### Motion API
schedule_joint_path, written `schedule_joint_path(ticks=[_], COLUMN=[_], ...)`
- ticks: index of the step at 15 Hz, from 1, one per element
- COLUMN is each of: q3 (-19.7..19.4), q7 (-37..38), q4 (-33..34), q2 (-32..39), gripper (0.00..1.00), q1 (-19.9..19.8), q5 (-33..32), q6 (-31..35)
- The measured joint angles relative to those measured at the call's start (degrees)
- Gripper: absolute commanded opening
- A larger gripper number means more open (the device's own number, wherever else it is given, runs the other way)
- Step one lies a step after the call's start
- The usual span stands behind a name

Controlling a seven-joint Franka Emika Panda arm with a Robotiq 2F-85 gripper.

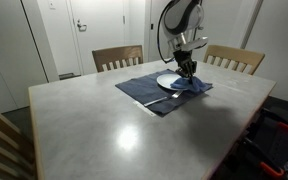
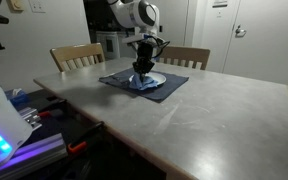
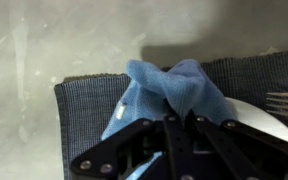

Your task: Put the fork on the blue mat, wipe the plate with the cloth, and then put the fork back on the plate

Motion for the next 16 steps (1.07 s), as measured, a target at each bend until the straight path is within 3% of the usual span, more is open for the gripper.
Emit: schedule_joint_path(ticks=[16], q3=[-1.1], q7=[2.1], q4=[5.3], q2=[3.6], gripper=[0.02], q1=[0.1], q5=[-1.6], q6=[4.2])
